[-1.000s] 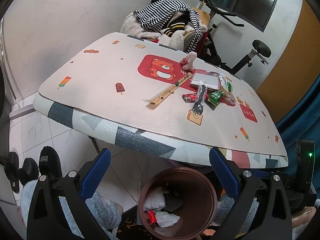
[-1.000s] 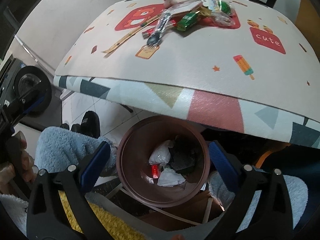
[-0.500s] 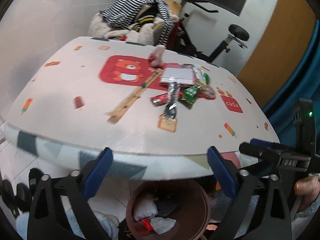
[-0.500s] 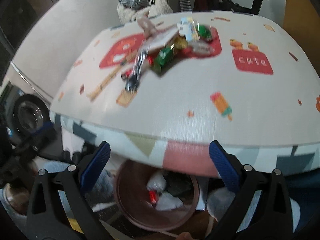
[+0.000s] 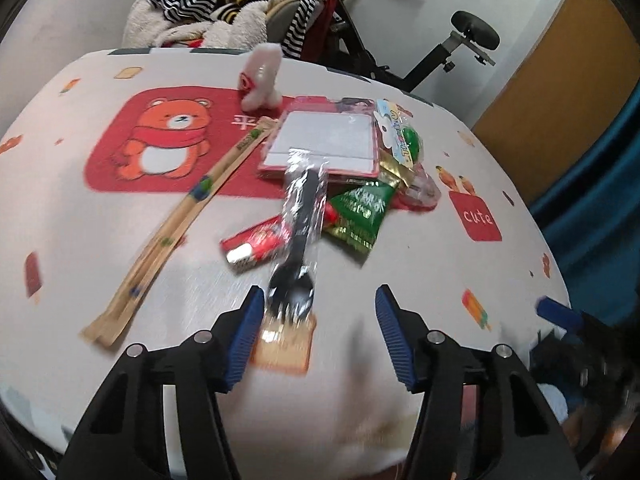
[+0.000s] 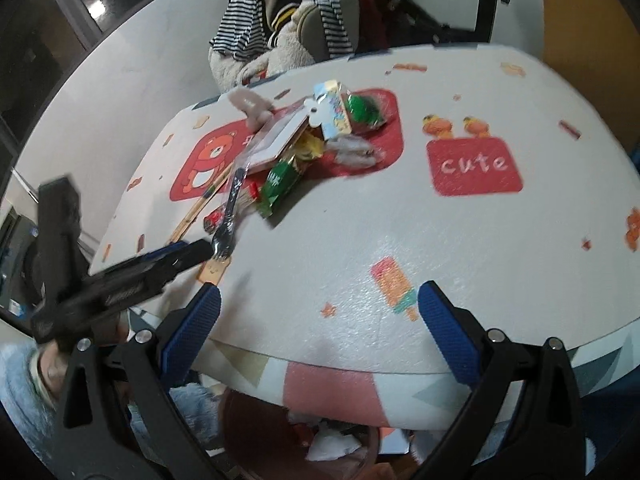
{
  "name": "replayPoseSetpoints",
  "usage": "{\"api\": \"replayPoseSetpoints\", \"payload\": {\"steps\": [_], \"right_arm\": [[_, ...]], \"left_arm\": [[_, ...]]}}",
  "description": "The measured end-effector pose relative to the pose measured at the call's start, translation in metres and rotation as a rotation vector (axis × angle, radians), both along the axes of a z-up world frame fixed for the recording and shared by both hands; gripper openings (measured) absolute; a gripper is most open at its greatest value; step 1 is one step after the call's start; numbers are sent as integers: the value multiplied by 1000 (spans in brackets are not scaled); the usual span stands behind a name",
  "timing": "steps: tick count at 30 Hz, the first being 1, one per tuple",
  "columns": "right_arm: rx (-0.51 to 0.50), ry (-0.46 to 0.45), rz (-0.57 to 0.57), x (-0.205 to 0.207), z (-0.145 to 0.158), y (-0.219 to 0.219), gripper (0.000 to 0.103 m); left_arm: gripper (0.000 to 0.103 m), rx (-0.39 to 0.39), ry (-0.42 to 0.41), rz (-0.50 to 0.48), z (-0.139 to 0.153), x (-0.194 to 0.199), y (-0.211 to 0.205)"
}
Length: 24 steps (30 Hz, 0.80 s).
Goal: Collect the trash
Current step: 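Grasp the plastic-wrapped black fork with the left tool, then grasp the green tea snack packet with the right tool while the left tool holds the fork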
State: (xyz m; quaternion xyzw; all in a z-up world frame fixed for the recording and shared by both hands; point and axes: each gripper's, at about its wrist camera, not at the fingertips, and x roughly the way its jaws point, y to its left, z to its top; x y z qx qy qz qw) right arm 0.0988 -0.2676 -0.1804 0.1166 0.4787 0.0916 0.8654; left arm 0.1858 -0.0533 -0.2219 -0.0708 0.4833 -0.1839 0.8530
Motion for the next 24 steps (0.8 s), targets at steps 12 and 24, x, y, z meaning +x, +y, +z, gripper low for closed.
{"api": "replayPoseSetpoints", "payload": {"steps": [12,24], "right_arm": [[52,34,-4,-4,-14,-9,97],[72,35,20,-7,-10,0,94]], "left_arm": [[14,112,8,-12,-15,24,-16],[15,114,-4,-3,-16,32,-10]]}}
